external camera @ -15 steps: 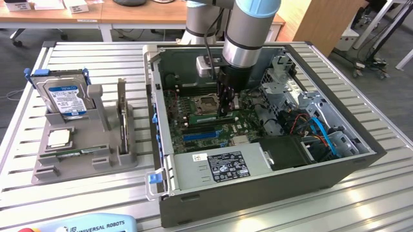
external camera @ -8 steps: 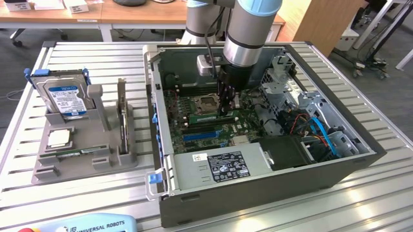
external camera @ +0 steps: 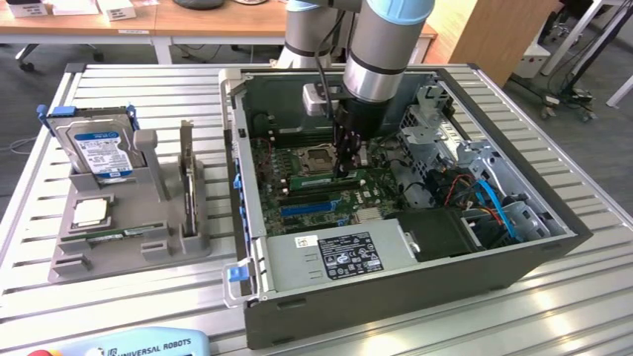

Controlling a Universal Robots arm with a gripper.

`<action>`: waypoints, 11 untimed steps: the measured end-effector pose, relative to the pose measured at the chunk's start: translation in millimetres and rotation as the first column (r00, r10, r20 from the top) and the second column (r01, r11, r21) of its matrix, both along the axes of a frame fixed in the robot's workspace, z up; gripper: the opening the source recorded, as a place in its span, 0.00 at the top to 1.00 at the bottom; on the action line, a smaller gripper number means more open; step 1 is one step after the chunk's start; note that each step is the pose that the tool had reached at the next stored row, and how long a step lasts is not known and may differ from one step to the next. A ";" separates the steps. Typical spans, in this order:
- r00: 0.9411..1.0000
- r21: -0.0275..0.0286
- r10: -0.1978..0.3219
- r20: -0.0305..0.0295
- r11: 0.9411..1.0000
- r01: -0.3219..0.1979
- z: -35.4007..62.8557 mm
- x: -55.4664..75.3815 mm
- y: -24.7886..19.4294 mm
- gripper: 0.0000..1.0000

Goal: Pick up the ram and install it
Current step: 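Insert the ram into the slot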

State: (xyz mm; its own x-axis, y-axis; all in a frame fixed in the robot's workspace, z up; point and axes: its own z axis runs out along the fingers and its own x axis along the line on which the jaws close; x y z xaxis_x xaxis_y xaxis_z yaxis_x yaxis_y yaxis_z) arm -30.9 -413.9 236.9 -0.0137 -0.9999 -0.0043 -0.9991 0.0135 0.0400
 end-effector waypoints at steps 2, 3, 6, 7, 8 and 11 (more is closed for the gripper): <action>1.000 0.000 0.000 -0.013 1.000 0.000 0.1 1.6 0.0 0.89; 1.000 0.000 0.000 -0.020 1.000 0.000 0.2 2.6 0.0 0.89; 0.999 0.000 0.000 -0.042 1.000 0.000 0.3 6.2 0.0 0.89; 0.999 0.000 0.000 -0.048 1.000 0.000 0.3 7.3 0.0 0.89; 0.999 0.000 0.000 -0.052 1.000 0.000 0.4 8.2 0.0 0.89; 0.999 0.000 0.000 -0.053 1.000 0.000 0.3 8.3 0.0 0.89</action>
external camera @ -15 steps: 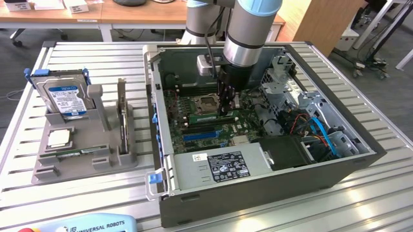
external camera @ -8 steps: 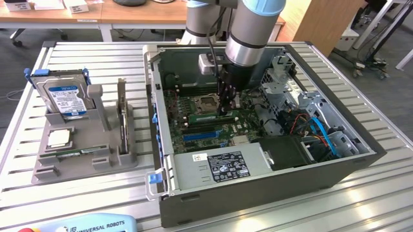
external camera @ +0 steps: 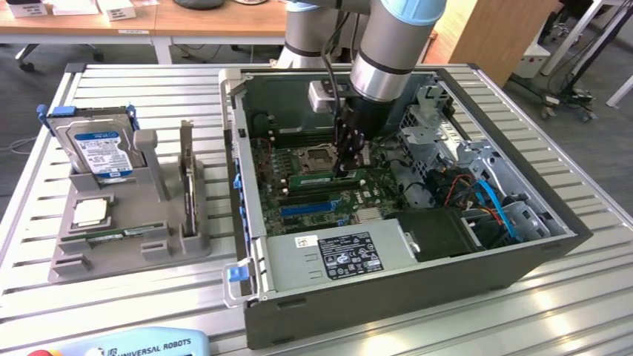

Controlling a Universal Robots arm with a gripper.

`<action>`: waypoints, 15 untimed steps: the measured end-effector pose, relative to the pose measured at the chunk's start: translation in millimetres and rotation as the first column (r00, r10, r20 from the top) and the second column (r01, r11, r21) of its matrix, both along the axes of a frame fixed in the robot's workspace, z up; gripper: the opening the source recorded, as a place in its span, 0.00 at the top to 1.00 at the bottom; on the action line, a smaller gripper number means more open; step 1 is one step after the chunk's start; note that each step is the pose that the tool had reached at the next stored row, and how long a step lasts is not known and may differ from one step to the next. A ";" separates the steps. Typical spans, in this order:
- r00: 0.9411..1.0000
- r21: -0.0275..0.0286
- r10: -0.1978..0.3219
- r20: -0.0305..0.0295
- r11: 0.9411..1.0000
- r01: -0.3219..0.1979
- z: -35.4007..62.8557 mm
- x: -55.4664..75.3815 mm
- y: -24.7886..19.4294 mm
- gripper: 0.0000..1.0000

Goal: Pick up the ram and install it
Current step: 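Insert the ram into the slot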

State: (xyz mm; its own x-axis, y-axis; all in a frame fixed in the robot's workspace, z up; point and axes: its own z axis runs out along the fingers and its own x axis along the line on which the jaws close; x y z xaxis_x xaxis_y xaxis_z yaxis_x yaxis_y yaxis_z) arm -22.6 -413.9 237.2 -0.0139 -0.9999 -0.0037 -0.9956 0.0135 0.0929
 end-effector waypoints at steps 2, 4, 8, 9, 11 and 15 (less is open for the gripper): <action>1.000 0.000 -0.001 0.000 1.000 0.001 -0.9 0.0 0.1 0.89; 1.000 0.000 -0.003 0.000 1.000 0.003 -1.6 0.0 0.0 0.89; 1.000 0.000 -0.010 0.000 1.000 0.010 -2.0 0.1 0.0 0.89; 1.000 0.000 -0.013 0.000 1.000 0.013 -2.1 0.6 0.0 0.89; 1.000 0.000 -0.017 0.000 1.000 0.017 -2.1 1.9 0.0 0.89; 1.000 0.000 -0.018 0.000 1.000 0.018 -2.1 2.2 0.0 0.89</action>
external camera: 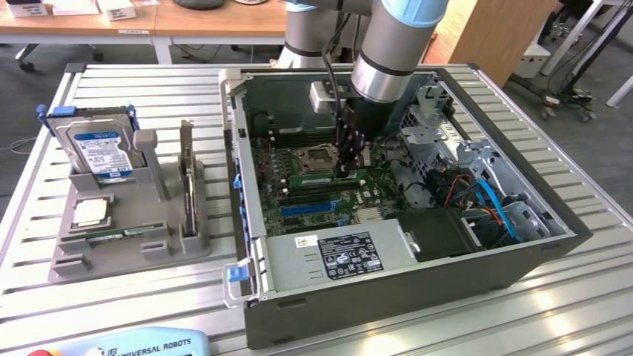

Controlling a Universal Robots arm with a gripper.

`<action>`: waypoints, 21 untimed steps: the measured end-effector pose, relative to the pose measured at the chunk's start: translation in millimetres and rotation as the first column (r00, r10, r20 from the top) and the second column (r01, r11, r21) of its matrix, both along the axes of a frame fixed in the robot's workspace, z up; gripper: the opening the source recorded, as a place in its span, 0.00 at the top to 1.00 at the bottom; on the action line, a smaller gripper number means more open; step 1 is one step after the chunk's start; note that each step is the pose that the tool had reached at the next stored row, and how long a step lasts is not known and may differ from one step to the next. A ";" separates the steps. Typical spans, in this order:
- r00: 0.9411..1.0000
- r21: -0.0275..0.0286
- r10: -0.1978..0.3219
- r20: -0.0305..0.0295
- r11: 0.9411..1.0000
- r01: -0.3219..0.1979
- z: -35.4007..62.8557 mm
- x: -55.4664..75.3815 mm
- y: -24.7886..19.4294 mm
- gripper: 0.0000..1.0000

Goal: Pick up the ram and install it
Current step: 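Insert the ram into the slot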

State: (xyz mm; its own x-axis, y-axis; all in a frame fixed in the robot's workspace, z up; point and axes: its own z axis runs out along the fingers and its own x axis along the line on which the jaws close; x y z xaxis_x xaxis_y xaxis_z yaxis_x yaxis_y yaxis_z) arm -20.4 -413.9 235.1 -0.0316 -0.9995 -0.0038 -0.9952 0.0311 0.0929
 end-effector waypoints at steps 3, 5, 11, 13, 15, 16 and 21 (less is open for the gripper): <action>1.000 0.000 0.002 0.000 1.000 -0.002 0.0 0.0 -0.1 0.89; 1.000 0.000 0.004 0.000 1.000 -0.004 0.0 0.0 -0.1 0.89; 1.000 0.000 0.012 0.000 1.000 -0.012 -0.1 0.2 -0.1 0.89; 1.000 0.000 0.016 0.000 1.000 -0.016 -0.1 0.2 -0.1 0.89; 1.000 0.000 0.019 0.000 1.000 -0.019 -0.1 0.2 -0.1 0.89; 1.000 0.000 0.021 0.000 1.000 -0.021 -0.1 0.2 -0.1 0.89; 1.000 0.000 0.025 0.000 1.000 -0.025 -0.4 0.2 -0.1 0.89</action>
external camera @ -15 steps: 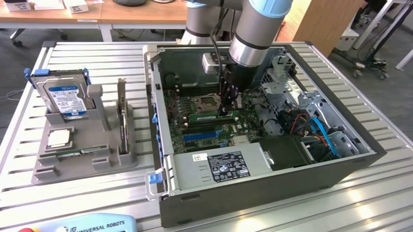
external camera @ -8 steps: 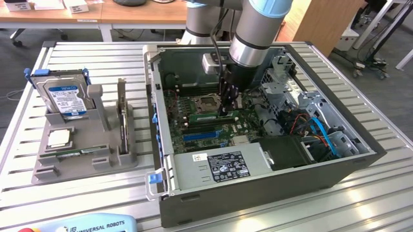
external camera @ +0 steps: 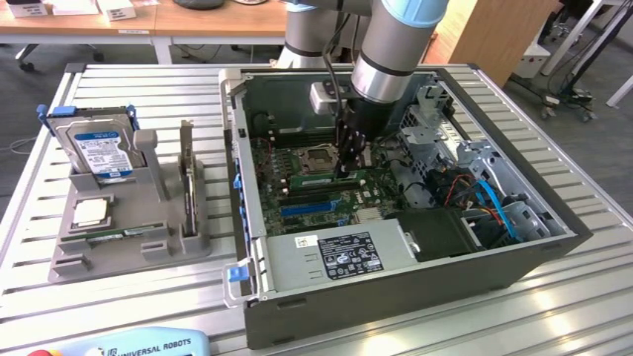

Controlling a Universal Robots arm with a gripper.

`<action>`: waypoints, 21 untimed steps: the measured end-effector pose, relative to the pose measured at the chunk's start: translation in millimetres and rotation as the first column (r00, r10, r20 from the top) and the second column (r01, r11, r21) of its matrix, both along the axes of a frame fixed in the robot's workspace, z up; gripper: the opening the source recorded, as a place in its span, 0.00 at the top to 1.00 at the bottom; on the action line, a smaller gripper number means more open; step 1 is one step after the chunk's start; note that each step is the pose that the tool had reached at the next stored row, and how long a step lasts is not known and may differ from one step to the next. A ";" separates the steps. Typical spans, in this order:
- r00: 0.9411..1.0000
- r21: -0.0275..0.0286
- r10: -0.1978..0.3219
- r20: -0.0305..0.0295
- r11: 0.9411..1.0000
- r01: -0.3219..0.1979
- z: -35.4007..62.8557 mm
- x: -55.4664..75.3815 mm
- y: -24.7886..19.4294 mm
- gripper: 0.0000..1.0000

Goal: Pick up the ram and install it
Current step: 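Insert the ram into the slot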

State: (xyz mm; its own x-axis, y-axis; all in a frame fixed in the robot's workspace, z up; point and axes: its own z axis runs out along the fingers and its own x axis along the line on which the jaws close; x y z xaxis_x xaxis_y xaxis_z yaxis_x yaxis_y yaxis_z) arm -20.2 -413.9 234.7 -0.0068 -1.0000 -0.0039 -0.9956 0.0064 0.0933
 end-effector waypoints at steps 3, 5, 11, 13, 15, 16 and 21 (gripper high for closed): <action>1.000 0.000 0.000 0.000 1.000 0.000 -1.0 0.0 0.0 0.89; 1.000 0.000 0.000 0.000 1.000 0.000 -1.2 0.0 -0.1 0.89; 1.000 0.000 0.000 0.000 1.000 0.000 -3.5 0.0 0.0 0.89; 1.000 -0.001 0.000 0.000 1.000 0.000 -3.7 0.0 -0.1 0.89; 1.000 0.000 0.000 0.000 1.000 0.000 -4.1 0.0 0.0 0.89; 1.000 0.000 0.000 0.000 1.000 0.000 -4.1 0.0 -0.1 0.89; 1.000 0.000 0.000 0.000 1.000 0.000 -4.8 0.0 0.0 0.89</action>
State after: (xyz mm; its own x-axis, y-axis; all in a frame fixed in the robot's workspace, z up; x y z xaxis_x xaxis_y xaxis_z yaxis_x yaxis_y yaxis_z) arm -20.2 -413.9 229.8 -0.0068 -1.0000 -0.0037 -0.9956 0.0064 0.0933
